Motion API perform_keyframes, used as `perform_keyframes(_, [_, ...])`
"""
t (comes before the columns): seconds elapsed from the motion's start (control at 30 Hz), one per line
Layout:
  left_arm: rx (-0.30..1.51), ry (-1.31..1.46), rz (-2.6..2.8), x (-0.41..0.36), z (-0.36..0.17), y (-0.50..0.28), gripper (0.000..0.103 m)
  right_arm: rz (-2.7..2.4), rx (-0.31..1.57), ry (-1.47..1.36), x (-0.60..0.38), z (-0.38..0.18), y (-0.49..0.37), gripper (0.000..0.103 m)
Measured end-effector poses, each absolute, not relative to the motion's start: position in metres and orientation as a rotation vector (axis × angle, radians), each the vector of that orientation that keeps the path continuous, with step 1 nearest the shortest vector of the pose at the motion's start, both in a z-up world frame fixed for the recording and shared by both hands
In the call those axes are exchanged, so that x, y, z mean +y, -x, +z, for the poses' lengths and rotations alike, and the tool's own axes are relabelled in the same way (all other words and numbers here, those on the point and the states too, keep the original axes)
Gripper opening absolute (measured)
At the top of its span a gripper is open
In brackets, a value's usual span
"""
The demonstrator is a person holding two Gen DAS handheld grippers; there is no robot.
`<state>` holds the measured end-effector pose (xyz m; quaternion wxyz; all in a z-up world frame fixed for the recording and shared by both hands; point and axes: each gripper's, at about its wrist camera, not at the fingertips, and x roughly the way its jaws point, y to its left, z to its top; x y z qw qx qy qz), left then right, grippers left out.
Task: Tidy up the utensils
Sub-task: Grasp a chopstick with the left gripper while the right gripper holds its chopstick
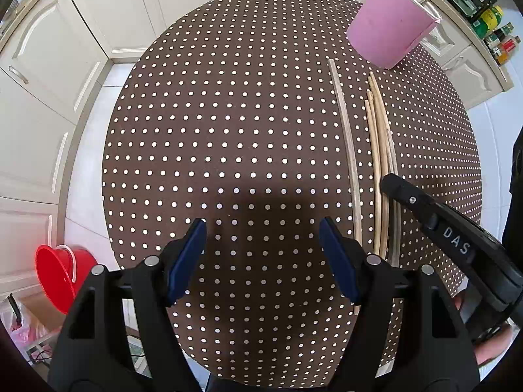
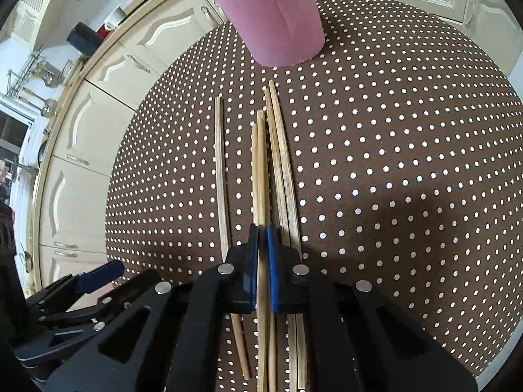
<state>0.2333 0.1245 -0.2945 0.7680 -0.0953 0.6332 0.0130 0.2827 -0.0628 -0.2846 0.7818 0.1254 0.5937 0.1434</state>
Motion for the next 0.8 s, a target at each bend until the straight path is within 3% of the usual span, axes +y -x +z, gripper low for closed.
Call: perform_keyframes(0.8, [1.418,0.208,-0.057,0.068,-0.307,-0.289,0.071,0.209,1.123,-0.386,-0.141,-0.236,-0.283,0.004])
